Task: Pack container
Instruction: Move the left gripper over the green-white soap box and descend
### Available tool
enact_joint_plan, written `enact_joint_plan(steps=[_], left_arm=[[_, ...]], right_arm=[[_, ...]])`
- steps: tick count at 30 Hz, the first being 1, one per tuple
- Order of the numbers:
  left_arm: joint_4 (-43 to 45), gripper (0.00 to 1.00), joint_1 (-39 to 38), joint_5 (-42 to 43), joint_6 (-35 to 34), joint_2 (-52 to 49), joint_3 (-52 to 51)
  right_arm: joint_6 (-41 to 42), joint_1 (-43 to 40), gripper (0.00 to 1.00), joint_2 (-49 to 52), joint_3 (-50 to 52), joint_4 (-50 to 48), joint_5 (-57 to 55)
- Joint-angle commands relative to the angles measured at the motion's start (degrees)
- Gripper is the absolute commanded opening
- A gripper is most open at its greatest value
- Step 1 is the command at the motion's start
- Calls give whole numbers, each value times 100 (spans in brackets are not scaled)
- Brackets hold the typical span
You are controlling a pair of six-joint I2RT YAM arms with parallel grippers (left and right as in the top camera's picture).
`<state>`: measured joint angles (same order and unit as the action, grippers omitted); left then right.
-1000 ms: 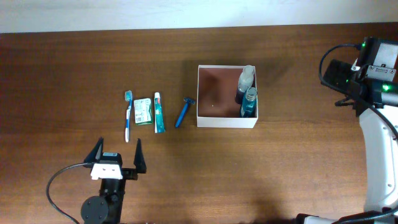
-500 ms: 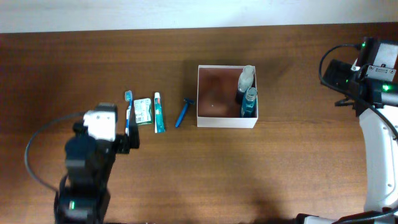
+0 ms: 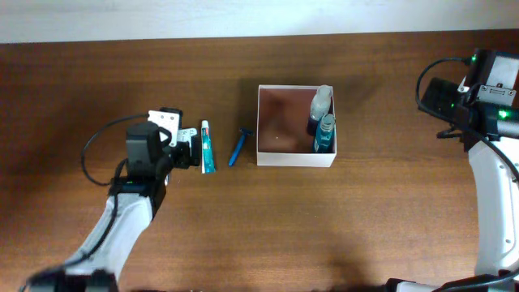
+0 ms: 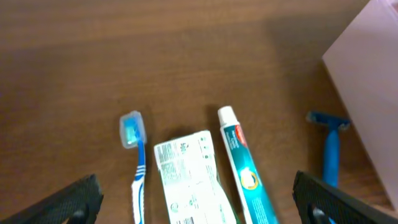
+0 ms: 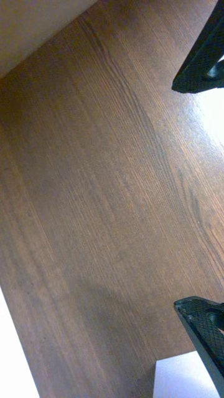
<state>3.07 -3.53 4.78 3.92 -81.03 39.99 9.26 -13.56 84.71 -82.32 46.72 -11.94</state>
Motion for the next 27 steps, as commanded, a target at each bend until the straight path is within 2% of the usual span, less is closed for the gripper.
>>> enact_joint_plan(steps=[1, 6, 9, 12, 18, 25, 27], left_arm=[[251, 99, -7, 149, 87, -354, 48], [205, 97, -7, 149, -4, -503, 46], [208, 97, -7, 138, -356, -636, 46], [33, 96, -7, -269, -935, -813, 46], [131, 99, -7, -262, -992, -1266, 46], [479, 100, -7, -262, -990, -1624, 46], [699, 97, -7, -260, -990, -1665, 46]], right_arm=[[68, 2, 99, 26, -46, 4, -33], [68, 2, 99, 26, -46, 4, -33], [68, 2, 99, 26, -46, 4, -33], [68, 2, 99, 26, -46, 4, -33], [68, 2, 99, 26, -46, 4, -33], [68, 2, 99, 26, -46, 4, -33], [68, 2, 99, 26, -46, 4, -33]])
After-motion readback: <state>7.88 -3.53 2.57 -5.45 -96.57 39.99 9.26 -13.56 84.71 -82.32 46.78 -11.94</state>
